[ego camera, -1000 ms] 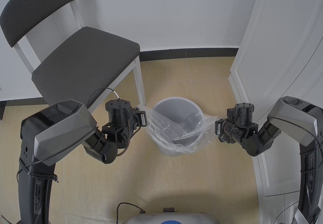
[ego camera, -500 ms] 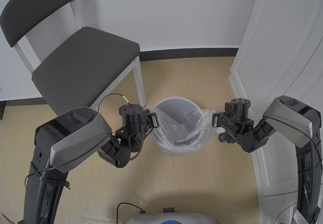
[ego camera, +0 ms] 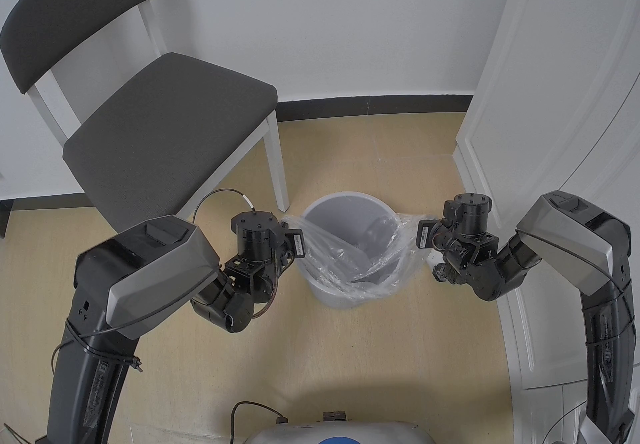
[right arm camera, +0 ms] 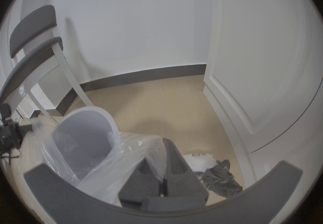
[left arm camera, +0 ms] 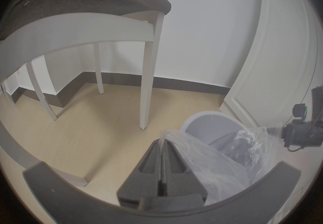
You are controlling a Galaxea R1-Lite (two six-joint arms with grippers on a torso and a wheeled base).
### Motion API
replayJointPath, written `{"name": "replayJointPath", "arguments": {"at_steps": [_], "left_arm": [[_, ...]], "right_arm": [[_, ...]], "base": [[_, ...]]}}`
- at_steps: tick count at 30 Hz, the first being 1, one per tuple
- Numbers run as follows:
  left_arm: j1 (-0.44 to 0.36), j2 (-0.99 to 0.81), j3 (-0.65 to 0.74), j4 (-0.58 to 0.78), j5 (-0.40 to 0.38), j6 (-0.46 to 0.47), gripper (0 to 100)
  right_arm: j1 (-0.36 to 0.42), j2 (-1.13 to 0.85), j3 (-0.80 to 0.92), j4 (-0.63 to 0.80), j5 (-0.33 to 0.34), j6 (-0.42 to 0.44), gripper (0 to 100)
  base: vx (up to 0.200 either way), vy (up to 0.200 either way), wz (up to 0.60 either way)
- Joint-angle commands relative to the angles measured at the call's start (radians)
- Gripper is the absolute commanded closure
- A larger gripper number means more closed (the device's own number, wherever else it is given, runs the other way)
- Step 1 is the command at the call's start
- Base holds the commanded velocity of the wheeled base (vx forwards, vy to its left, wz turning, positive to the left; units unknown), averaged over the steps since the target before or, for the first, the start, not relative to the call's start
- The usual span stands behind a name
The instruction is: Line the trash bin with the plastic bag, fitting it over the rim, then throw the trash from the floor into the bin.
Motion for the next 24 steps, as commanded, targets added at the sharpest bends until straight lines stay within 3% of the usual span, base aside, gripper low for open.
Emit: {"name": "replayJointPath", "arguments": {"at_steps": [1, 11, 20, 24], "left_arm": [[0.025, -0.015, 0.048, 0.0, -0.002, 0.027, 100], [0.025, -0.111, 0.265, 0.0, -0.128, 0.108, 100], [0.024, -0.079, 0.261, -0.008, -0.128, 0.134, 100], [0.033, -0.032, 0.261, -0.099, -0.12, 0.245, 100]], "right_arm": [[0.002, -0.024, 0.067, 0.01, 0.009, -0.022, 100], [0.011, -0.091, 0.208, 0.063, 0.056, -0.122, 100], [0.031, -0.085, 0.278, 0.061, 0.064, -0.196, 100], [0.047, -0.068, 0.308, 0.053, 0.064, -0.231, 100]], "base": [[0.0, 0.0, 0.0], [0.0, 0.0, 0.0], [0.0, 0.0, 0.0], [0.0, 0.0, 0.0]]}}
